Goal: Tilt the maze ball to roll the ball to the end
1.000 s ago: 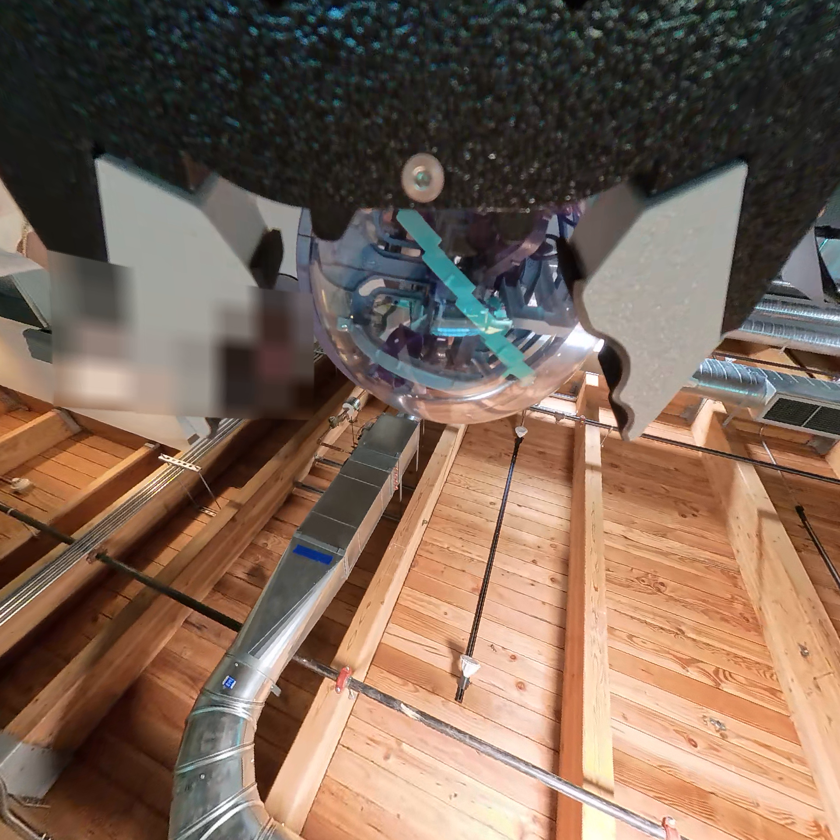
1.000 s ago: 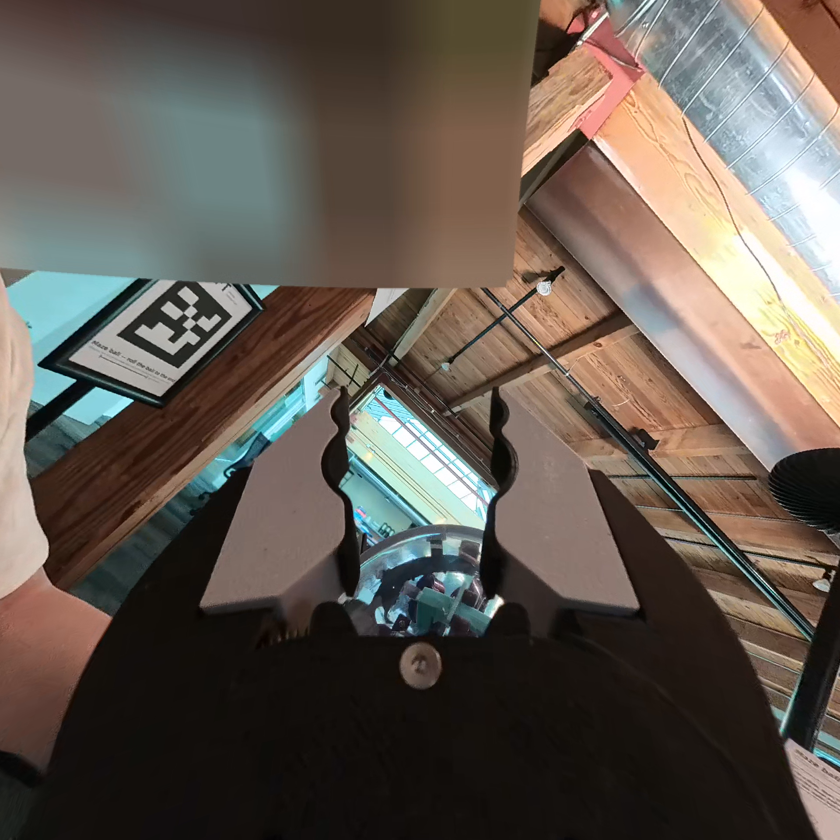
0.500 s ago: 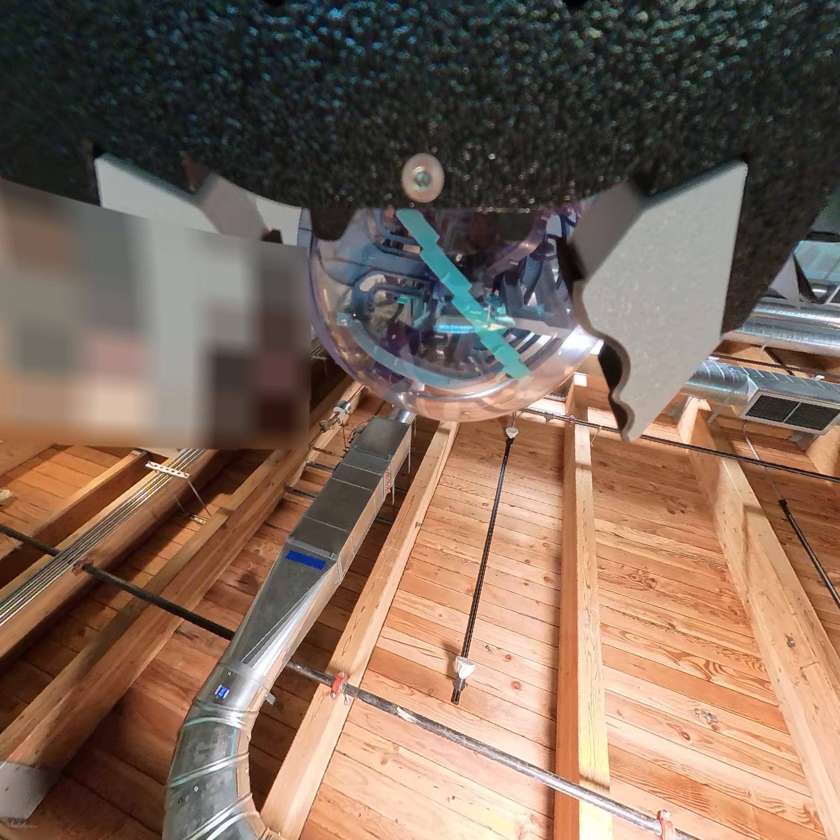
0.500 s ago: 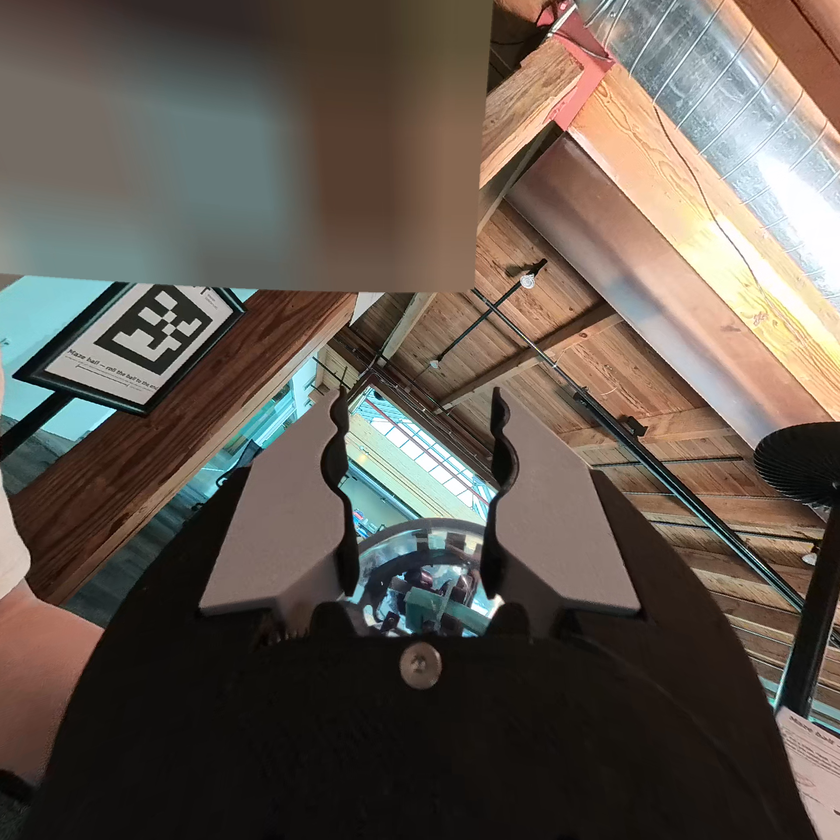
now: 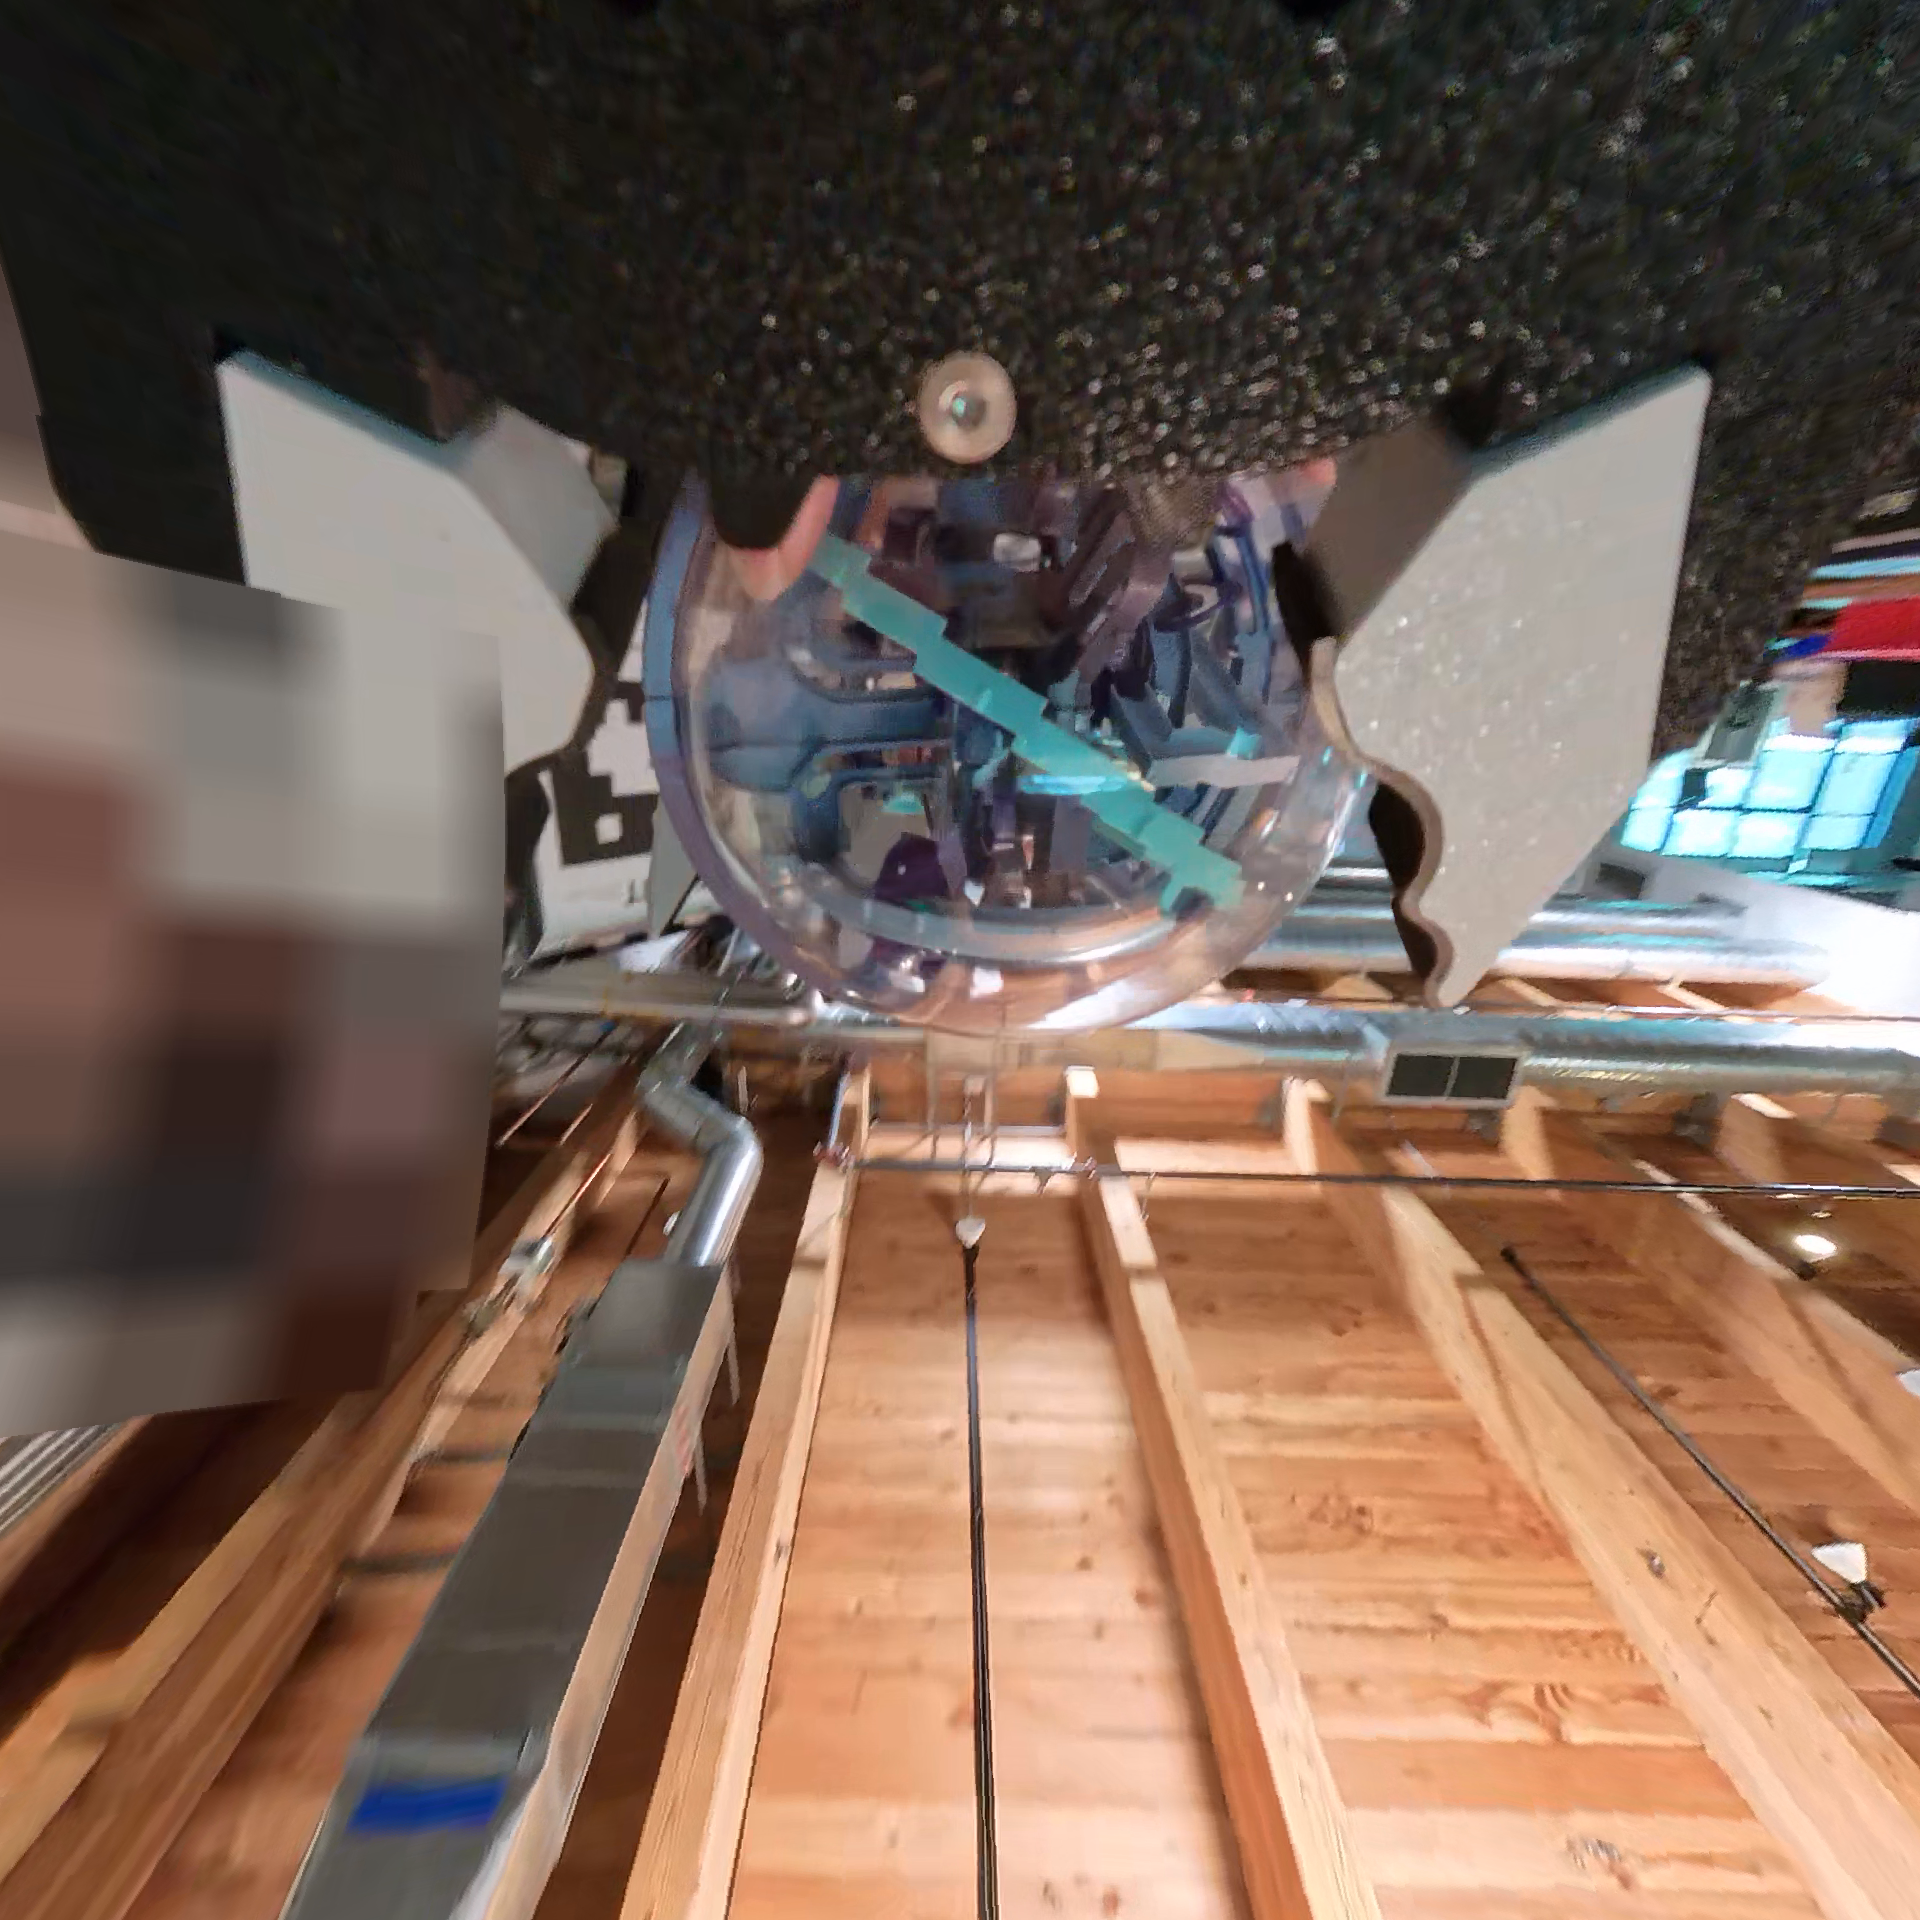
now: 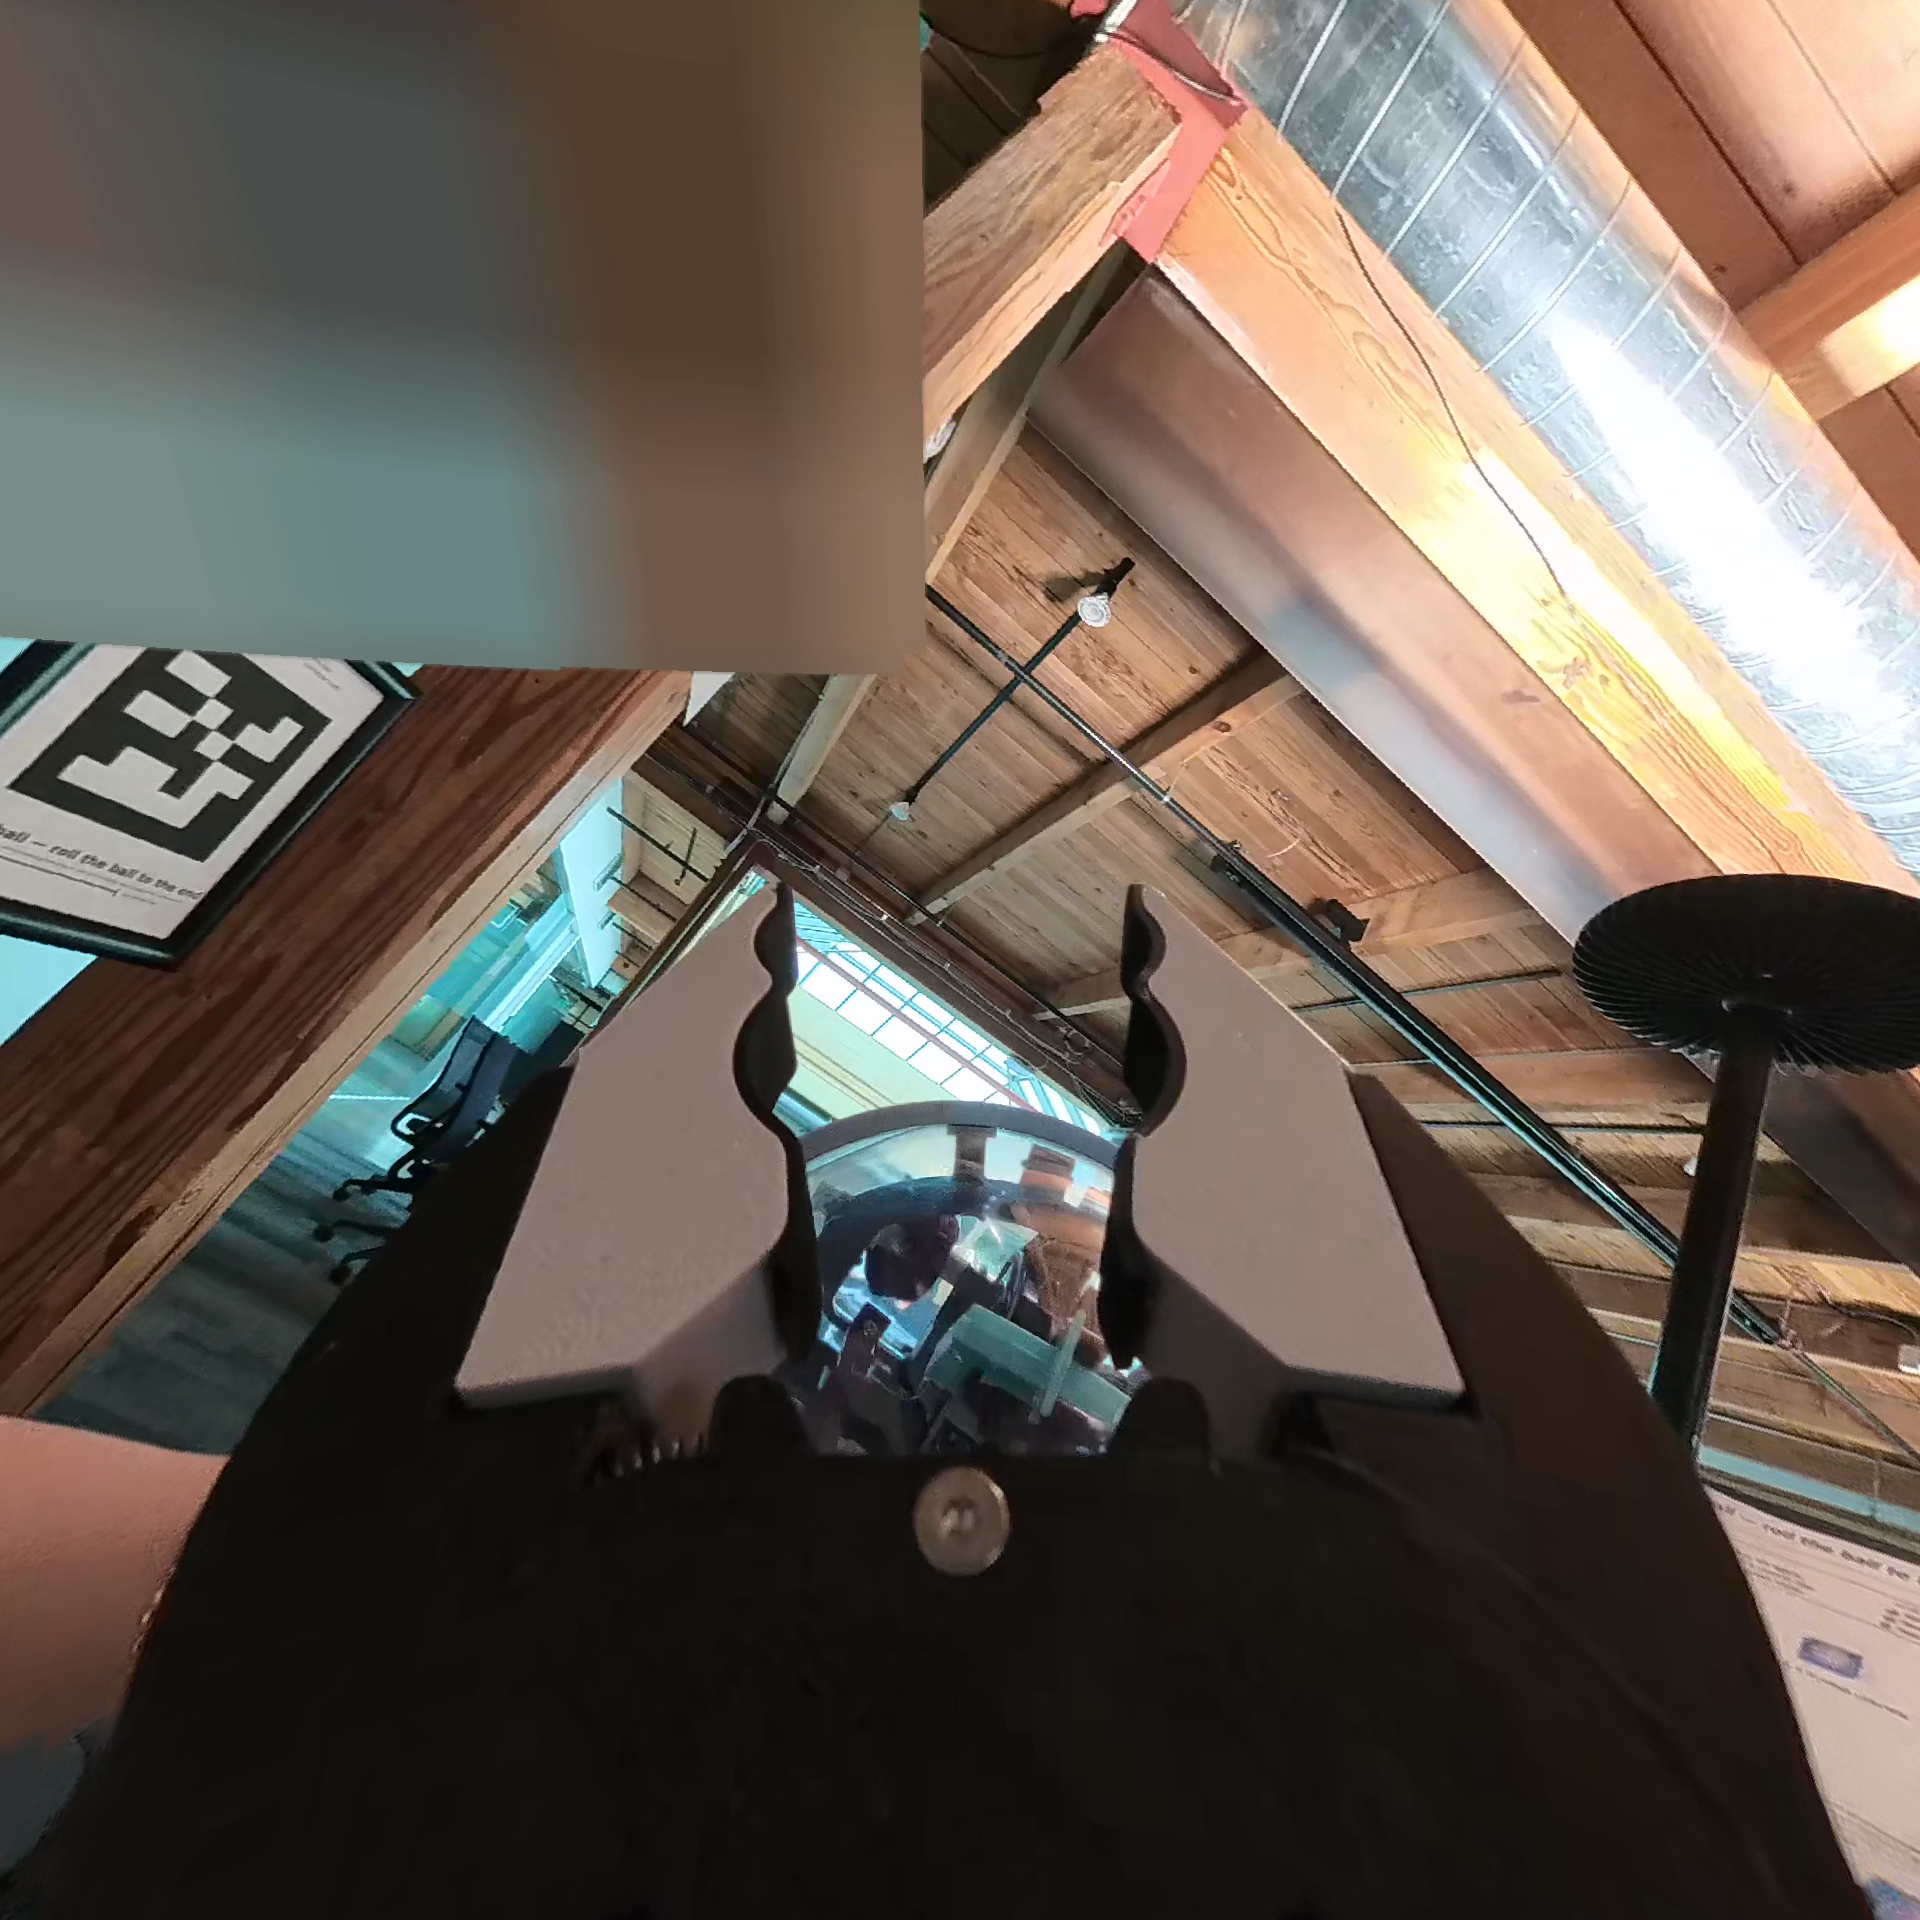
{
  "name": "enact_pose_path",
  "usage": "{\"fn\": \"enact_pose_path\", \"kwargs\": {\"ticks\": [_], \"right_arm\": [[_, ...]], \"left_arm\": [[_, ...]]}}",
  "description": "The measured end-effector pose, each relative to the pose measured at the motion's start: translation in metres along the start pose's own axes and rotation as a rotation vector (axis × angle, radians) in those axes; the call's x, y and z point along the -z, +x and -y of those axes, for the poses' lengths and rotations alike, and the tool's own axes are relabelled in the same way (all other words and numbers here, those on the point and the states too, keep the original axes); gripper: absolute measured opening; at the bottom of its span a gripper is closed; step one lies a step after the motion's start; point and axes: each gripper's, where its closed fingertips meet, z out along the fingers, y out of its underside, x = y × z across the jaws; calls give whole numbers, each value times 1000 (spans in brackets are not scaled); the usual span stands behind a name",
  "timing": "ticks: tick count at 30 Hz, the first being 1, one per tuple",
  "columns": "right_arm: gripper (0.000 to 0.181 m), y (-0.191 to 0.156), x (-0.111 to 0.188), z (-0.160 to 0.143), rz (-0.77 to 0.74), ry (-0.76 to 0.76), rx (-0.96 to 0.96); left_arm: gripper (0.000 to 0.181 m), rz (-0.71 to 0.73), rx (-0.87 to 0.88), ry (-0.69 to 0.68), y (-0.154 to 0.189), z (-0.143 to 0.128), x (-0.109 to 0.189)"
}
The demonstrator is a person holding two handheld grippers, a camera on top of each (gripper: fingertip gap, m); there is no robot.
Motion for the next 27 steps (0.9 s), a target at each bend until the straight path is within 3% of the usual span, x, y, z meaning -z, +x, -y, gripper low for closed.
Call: {"fn": "enact_pose_path", "kwargs": {"ticks": [7, 16, 27], "right_arm": [[61, 13, 2, 0, -46, -2, -56], [68, 4, -4, -7, -25, -77, 42], [64, -4, -4, 12, 35, 5, -43]], "left_arm": [[155, 74, -85, -112, 5, -7, -13], [157, 65, 104, -94, -1, -11, -11], [156, 69, 365, -29, -17, -14, -3]]}}
